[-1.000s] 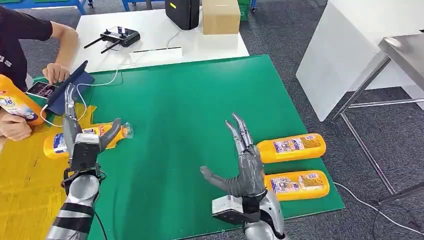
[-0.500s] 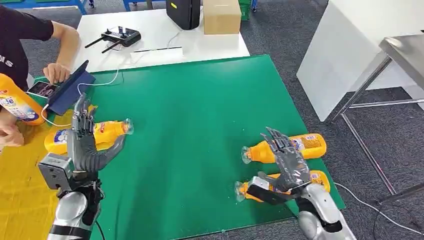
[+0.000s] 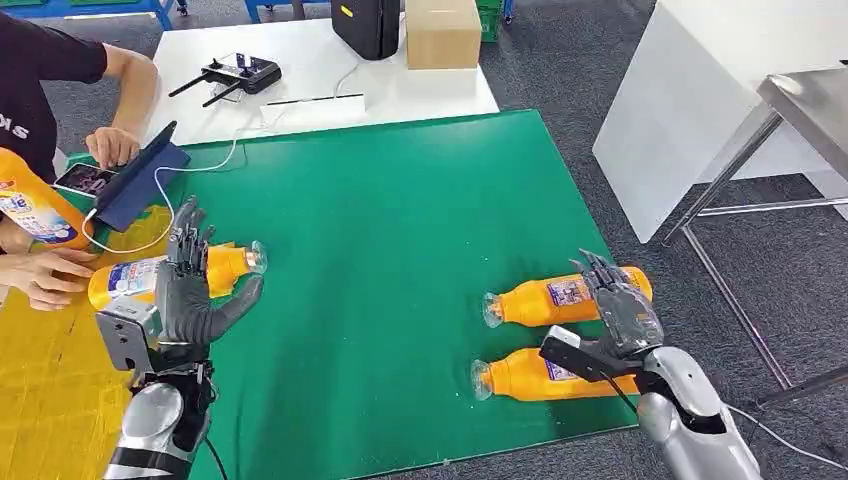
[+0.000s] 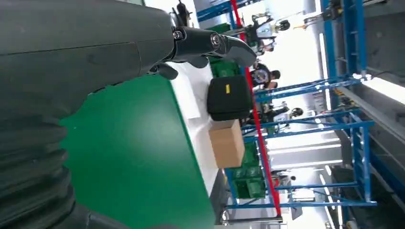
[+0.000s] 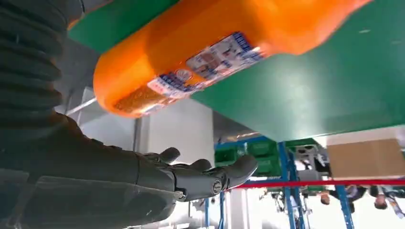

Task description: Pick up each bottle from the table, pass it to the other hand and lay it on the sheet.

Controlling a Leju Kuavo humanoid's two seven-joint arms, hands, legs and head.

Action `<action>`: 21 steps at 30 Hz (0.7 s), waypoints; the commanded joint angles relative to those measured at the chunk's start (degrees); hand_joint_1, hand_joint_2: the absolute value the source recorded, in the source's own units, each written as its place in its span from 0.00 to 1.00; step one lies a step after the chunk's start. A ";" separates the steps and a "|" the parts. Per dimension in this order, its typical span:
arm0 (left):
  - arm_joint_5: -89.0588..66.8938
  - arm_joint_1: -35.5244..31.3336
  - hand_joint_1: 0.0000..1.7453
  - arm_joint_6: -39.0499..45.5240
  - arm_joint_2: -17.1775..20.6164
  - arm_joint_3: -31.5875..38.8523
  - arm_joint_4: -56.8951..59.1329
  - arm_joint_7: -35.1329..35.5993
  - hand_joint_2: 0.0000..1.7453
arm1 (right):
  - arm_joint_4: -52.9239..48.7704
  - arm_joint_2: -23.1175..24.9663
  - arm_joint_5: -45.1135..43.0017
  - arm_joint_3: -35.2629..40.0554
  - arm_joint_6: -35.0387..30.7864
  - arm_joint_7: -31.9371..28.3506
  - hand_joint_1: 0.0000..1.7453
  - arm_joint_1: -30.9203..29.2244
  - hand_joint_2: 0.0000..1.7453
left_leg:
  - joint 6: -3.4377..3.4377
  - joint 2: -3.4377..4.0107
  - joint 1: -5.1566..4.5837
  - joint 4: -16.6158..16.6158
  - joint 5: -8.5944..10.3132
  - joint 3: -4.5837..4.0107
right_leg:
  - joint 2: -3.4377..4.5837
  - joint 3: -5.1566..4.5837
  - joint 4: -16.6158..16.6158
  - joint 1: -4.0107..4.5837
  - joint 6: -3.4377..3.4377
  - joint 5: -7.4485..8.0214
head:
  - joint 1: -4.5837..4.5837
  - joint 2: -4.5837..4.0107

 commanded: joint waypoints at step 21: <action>2.10 -6.32 0.00 -1.13 -2.09 -2.12 12.70 0.30 1.00 | 39.30 0.84 6.01 14.34 11.04 4.71 0.00 -25.29 1.00 | -0.05 -0.15 0.07 -0.01 -0.06 0.28 | 0.08 0.31 -0.06 0.04 0.02 -0.04 | 0.02 0.00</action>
